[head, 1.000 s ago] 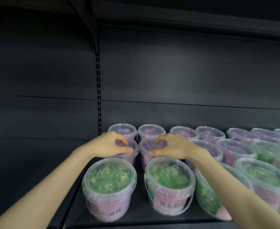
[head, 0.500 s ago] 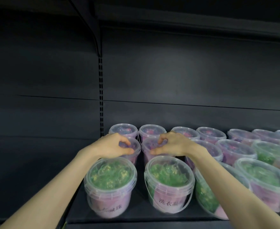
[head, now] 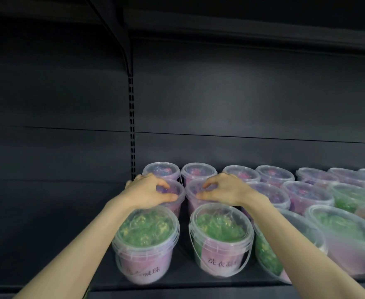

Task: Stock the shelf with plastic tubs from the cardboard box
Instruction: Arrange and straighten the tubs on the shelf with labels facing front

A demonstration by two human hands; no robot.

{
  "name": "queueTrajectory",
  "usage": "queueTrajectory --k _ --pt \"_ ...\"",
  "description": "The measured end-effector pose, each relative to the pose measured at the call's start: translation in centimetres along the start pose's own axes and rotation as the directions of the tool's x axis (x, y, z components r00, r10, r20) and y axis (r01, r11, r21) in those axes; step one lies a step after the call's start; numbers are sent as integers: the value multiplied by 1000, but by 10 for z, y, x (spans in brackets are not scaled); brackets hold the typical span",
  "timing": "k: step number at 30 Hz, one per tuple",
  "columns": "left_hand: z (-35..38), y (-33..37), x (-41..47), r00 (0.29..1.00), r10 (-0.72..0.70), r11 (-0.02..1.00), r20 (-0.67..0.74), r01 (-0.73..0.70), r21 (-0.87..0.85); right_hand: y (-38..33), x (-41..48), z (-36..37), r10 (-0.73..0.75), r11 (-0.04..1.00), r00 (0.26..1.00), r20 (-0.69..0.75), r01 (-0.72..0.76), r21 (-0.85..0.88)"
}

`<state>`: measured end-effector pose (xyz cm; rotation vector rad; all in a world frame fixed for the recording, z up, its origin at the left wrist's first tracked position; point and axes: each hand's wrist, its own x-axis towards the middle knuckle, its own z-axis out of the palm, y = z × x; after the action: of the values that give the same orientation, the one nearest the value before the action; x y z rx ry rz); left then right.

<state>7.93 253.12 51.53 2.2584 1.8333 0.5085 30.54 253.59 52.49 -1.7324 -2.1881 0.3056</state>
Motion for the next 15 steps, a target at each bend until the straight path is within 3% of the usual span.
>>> queueTrajectory --k 5,15 --pt "0 2 -4 1000 -4 999 -30 3 -46 -4 1 4 -11 999 999 -41 9 -53" --pt "1 -8 -2 1000 10 989 1 -10 -150 -3 3 10 22 999 999 -32 -20 48"
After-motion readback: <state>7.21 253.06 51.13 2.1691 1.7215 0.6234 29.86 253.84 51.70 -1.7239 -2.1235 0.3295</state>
